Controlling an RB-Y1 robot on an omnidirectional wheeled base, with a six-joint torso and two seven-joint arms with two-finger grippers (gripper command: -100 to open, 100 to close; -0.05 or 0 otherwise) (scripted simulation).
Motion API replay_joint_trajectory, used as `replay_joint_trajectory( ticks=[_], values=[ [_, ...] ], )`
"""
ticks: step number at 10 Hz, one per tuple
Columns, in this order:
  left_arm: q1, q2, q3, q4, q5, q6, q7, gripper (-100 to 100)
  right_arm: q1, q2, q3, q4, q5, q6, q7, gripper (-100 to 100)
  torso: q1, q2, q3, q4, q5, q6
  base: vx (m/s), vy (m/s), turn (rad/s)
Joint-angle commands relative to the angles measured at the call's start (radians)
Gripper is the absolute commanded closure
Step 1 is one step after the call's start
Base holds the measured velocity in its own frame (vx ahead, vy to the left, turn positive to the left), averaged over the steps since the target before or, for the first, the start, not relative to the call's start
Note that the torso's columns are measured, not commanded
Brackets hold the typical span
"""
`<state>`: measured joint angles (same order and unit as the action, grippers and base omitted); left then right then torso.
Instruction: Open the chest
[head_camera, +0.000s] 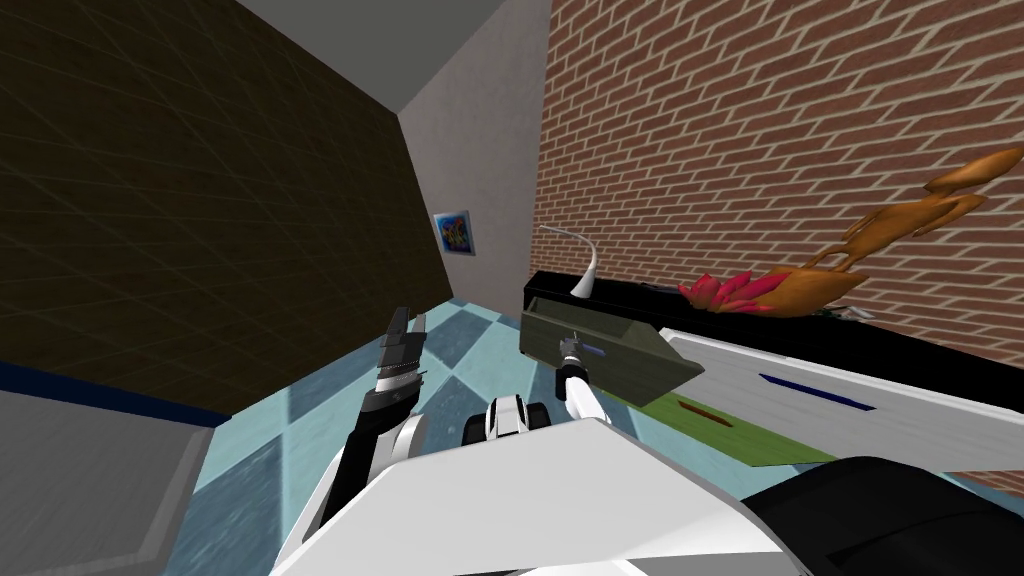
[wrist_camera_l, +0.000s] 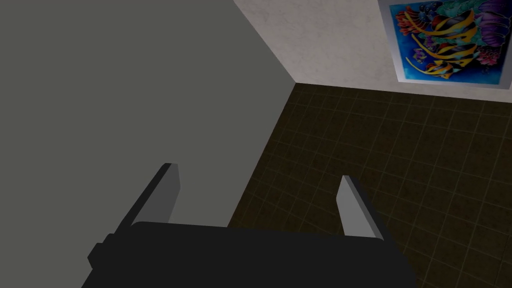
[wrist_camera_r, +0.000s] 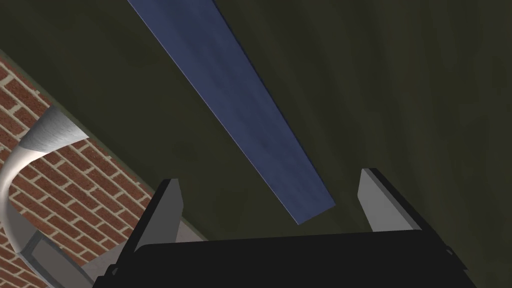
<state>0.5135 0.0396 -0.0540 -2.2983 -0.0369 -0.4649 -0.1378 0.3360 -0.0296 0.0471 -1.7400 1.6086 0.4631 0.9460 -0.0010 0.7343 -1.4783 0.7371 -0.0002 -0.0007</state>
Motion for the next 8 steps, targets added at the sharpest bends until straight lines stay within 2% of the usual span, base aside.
replay_joint_trajectory(
  ticks=[1, 2, 3, 4, 5, 6, 7, 8],
  values=[
    [0.0, 0.0, 0.0, 0.0, 0.0, 0.0, 0.0, 0, 0.016, 0.01, -0.001, -0.037, -0.042, -0.022, 0.062, -100, 0.0, 0.002, 0.001, 0.001, 0.0, 0.0, 0.024, 0.007, -0.039],
    [0.0, 0.0, 0.0, 0.0, 0.0, 0.0, 0.0, 0, 0.029, 0.02, -0.002, -0.066, -0.08, -0.04, 0.099, -100, 0.0, 0.003, 0.002, 0.001, 0.0, 0.0, 0.027, 0.003, -0.06],
    [0.0, 0.0, 0.0, 0.0, 0.0, 0.0, 0.0, 0, 0.029, 0.02, -0.002, -0.066, -0.08, -0.04, 0.112, -100, 0.001, 0.004, 0.002, 0.001, 0.0, 0.001, 0.024, 0.003, -0.036],
    [0.0, 0.0, 0.0, 0.0, 0.0, 0.0, 0.0, 0, 0.042, 0.029, -0.003, -0.096, -0.117, -0.058, 0.149, -100, 0.001, 0.004, 0.003, 0.001, 0.0, 0.001, 0.025, 0.004, -0.072],
    [0.0, 0.0, 0.0, 0.0, 0.0, 0.0, 0.0, 0, 0.042, 0.029, -0.003, -0.096, -0.117, -0.058, 0.162, -100, 0.001, 0.004, 0.003, 0.001, 0.0, 0.001, 0.021, 0.004, -0.04],
    [0.0, 0.0, 0.0, 0.0, 0.0, 0.0, 0.0, 0, 0.055, 0.039, -0.004, -0.126, -0.155, -0.076, 0.195, -100, 0.001, 0.004, 0.003, 0.001, 0.0, 0.001, 0.027, 0.005, -0.061],
    [0.0, 0.0, 0.0, 0.0, 0.0, 0.0, 0.0, 0, 0.055, 0.039, -0.004, -0.126, -0.155, -0.076, 0.212, -100, 0.001, 0.004, 0.002, 0.001, 0.0, 0.001, 0.022, 0.006, -0.045],
    [0.0, 0.0, 0.0, 0.0, 0.0, 0.0, 0.0, 0, 0.068, 0.048, -0.005, -0.156, -0.192, -0.094, 0.242, -100, 0.001, 0.004, 0.002, 0.001, 0.0, 0.001, 0.024, 0.006, -0.076]
  ],
)
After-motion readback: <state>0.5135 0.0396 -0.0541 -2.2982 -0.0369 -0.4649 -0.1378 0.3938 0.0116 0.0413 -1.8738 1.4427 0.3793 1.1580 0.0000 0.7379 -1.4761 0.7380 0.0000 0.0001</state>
